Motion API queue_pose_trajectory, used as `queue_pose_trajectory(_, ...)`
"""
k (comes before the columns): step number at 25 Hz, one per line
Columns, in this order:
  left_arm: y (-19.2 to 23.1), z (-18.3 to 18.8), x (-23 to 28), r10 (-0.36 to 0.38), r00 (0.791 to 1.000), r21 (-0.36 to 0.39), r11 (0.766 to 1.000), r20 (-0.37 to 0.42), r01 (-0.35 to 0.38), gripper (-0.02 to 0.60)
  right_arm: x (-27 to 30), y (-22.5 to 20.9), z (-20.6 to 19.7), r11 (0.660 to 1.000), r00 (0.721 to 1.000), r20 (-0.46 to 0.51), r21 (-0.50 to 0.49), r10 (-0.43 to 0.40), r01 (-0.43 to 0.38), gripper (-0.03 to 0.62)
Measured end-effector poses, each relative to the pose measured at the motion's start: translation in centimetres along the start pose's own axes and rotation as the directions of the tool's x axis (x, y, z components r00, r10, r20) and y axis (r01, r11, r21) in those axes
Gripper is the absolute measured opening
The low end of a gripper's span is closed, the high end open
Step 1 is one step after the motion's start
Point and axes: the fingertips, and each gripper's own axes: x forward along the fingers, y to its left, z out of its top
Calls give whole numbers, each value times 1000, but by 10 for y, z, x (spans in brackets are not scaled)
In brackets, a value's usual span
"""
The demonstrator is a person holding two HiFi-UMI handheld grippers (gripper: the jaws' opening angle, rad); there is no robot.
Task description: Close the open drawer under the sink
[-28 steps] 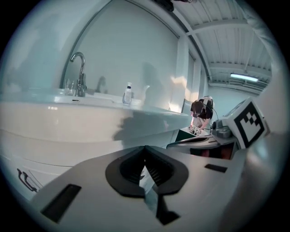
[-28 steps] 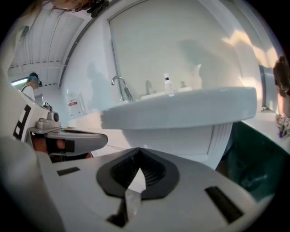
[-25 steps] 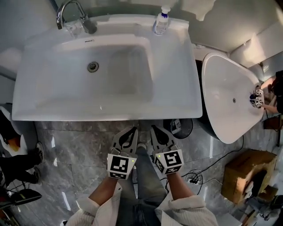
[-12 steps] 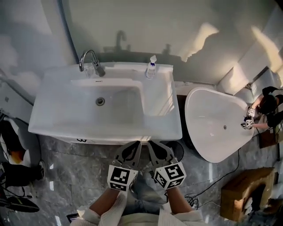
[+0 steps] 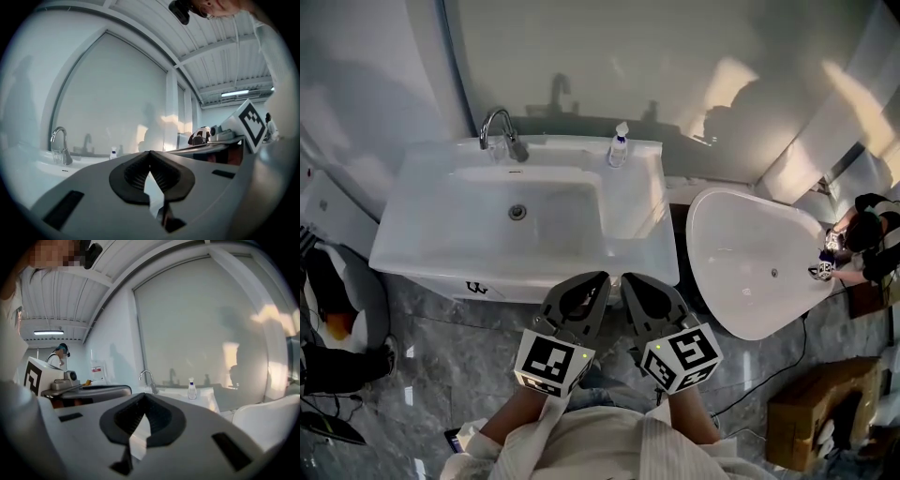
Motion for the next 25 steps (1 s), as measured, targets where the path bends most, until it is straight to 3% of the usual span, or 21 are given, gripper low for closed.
queue_pose_trajectory(10, -15, 21, -16, -18, 1000, 3, 1000, 13, 18, 15, -18, 19, 24, 998, 998, 32, 23, 60, -61, 9)
queue_pose_trajectory(16, -18, 24, -19, -33, 999, 36, 999, 6, 33, 15, -18, 22, 17, 999, 999, 15, 6, 47, -47, 9)
queue_pose_trajectory(25, -20, 18, -16, -44, 999, 28, 999, -5, 44, 15, -20, 22, 9, 999, 1000, -1, 24, 28, -28, 9)
